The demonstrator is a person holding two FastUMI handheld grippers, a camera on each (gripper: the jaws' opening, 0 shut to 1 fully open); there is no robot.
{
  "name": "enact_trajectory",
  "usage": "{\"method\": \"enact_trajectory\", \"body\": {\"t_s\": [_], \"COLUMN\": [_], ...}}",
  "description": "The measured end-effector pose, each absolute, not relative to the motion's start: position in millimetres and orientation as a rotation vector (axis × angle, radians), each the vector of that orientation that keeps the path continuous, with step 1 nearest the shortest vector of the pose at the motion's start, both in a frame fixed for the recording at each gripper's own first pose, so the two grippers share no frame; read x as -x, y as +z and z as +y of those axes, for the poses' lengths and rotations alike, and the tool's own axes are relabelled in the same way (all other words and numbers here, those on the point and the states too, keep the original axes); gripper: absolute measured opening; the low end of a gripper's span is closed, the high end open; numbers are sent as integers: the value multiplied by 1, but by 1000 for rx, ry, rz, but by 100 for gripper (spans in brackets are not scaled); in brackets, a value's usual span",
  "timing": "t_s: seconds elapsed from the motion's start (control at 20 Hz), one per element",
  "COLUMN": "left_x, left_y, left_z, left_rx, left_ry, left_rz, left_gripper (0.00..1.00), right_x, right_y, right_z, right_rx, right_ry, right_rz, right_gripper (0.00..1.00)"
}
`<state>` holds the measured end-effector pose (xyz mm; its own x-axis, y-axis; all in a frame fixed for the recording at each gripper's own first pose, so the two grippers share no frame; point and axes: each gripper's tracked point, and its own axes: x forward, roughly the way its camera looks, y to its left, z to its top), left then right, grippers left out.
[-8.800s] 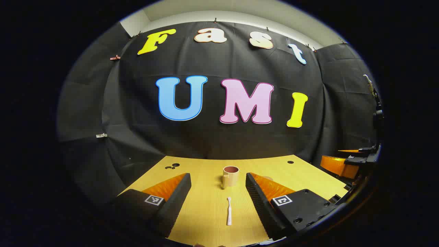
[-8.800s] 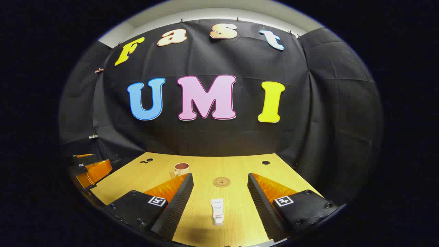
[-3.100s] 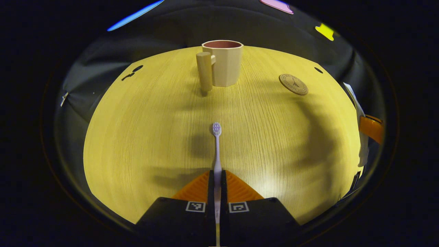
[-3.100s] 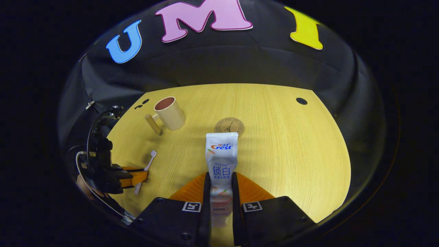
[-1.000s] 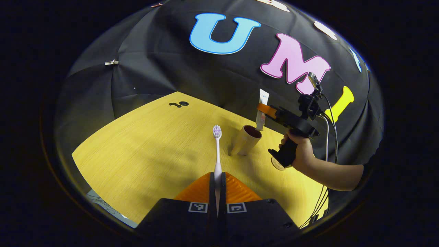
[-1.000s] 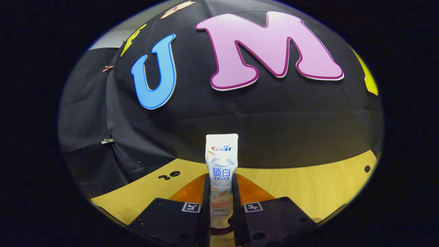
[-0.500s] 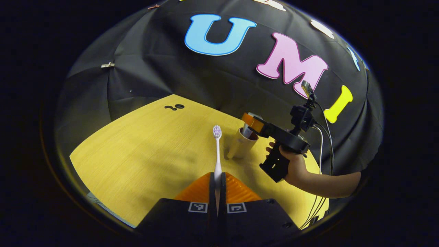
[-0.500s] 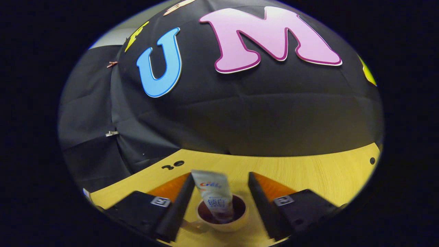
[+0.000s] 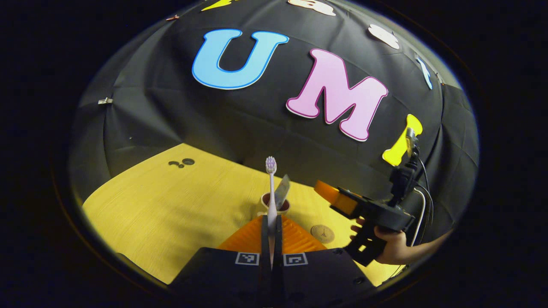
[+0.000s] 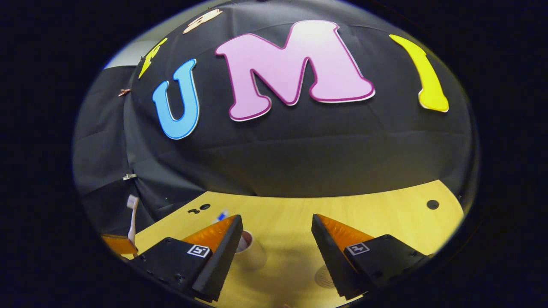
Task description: Put the toothbrush and toothpaste on the desktop into the cup, then pick up the cup and place it on the coaster on the desktop.
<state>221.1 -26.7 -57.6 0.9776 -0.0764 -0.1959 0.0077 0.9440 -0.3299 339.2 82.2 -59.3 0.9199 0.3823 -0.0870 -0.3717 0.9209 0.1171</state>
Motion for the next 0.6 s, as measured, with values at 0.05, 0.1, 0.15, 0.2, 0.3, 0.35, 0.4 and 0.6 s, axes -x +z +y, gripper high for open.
{"method": "enact_trajectory", "body": {"t_s": [0.05, 0.1, 0.15, 0.2, 0.3, 0.35, 0.4, 0.6], "left_x": [-231, -249, -259, -269, -288, -298, -306, -339], "left_y": [-50, -38, -32, -25, -14, -11, -10, -14], "left_z": [-28, -30, -31, -32, -35, -37, -36, -27], "left_rx": [336, 334, 332, 331, 326, 320, 309, 292], "left_ry": [-53, -70, -80, -92, -113, -119, -119, -106], "left_rz": [188, 152, 132, 111, 70, 53, 37, -4], "left_gripper": [6, 6, 6, 6, 6, 6, 6, 6], "right_x": [-335, -331, -326, -322, -316, -311, -308, -297], "right_y": [-58, -58, -60, -60, -64, -66, -68, -77], "right_z": [68, 56, 45, 36, 21, 14, 7, -17], "right_rx": [-94, -92, -91, -89, -87, -87, -87, -112], "right_ry": [373, 359, 347, 335, 314, 306, 295, 256], "right_rz": [110, 116, 123, 130, 146, 152, 158, 192], "right_gripper": [98, 98, 98, 98, 98, 98, 98, 98]}}
